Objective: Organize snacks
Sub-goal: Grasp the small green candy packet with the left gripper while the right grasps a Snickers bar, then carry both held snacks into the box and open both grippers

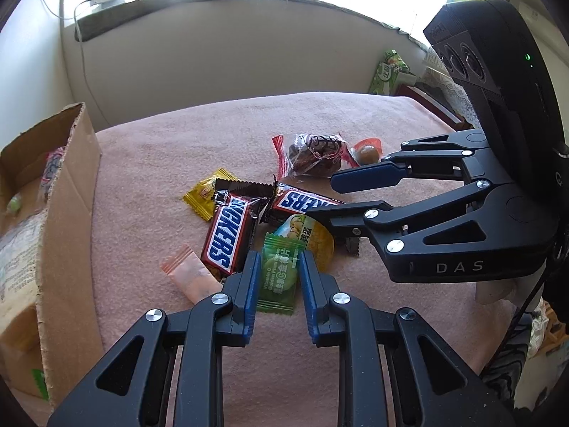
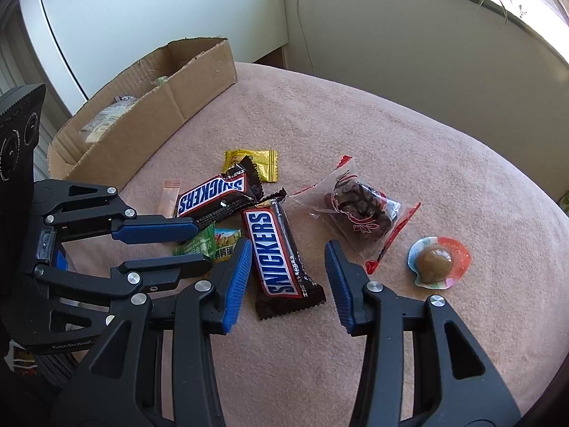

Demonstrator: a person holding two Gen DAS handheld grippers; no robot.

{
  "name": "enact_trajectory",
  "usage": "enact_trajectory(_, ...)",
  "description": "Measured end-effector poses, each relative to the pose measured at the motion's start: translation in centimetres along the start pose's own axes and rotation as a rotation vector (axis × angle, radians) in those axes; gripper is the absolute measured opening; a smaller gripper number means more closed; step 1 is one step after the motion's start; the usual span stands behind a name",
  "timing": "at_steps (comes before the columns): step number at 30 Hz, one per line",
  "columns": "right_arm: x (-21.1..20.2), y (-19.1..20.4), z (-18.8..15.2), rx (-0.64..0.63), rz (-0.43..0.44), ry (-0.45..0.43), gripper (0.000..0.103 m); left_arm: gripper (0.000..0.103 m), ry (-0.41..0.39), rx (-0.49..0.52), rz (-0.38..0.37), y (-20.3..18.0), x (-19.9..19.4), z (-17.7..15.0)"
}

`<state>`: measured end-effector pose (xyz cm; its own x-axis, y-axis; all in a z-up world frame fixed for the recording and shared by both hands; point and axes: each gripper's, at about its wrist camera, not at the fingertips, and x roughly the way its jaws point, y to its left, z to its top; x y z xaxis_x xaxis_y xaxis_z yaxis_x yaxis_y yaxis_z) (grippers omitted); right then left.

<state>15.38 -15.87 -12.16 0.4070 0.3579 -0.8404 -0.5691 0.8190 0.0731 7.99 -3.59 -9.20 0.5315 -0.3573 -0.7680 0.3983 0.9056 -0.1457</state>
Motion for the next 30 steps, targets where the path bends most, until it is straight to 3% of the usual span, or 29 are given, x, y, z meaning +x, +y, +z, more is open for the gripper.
enact_trajectory(9,1.2,-0.1,0.4,0.003,0.015,0.028,0.045,0.021,0.006,0.002,0.010,-0.2,0.9,0.4)
enact_trajectory(14,1.1,-0.3,0.1,0.014,0.020,0.031,0.033,0.021,0.018,0.013,0.009,-0.1,1.1,0.2)
enact_trajectory(17,0.9,-0.5,-0.2,0.022,0.019,0.034,0.031,0.021,0.034,0.019,0.018,-0.2,1.6,-0.1)
enact_trajectory(30,-0.7,-0.5,-1.0,0.068,0.033,0.009,0.030,0.020,-0.029,-0.006,0.027,0.7,-0.2,-0.1)
